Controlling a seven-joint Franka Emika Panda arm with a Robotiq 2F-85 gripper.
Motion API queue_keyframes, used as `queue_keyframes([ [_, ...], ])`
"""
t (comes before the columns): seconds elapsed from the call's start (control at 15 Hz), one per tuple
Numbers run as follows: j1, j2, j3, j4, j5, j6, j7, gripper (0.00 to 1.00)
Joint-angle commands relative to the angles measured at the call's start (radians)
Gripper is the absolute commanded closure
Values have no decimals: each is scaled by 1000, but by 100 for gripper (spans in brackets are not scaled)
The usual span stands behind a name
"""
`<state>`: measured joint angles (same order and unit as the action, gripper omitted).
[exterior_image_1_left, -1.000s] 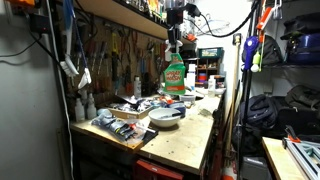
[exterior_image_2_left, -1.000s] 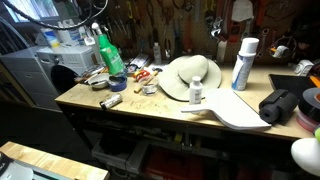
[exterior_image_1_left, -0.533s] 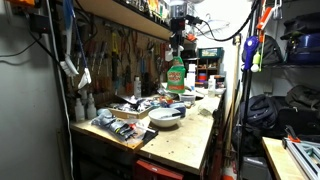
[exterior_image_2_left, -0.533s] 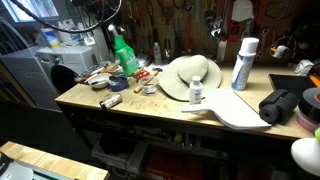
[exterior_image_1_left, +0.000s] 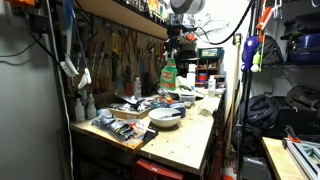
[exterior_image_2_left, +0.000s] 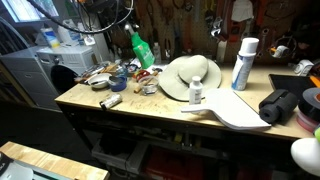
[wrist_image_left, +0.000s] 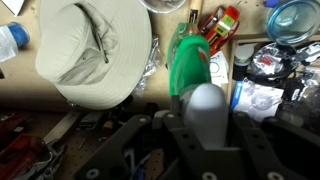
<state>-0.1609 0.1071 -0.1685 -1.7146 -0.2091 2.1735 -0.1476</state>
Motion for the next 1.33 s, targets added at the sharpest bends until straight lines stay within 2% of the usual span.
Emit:
queue_keyframes([
  [0.0, -5, 65, -13, 64, -70, 62, 50, 88],
  [0.2, -4, 115, -24, 93, -89, 72, 78, 88],
  [0.8, -10, 222, -29, 159, -81, 56, 48, 88],
  [1.27, -30, 288, -32, 233, -69, 2, 16, 88],
])
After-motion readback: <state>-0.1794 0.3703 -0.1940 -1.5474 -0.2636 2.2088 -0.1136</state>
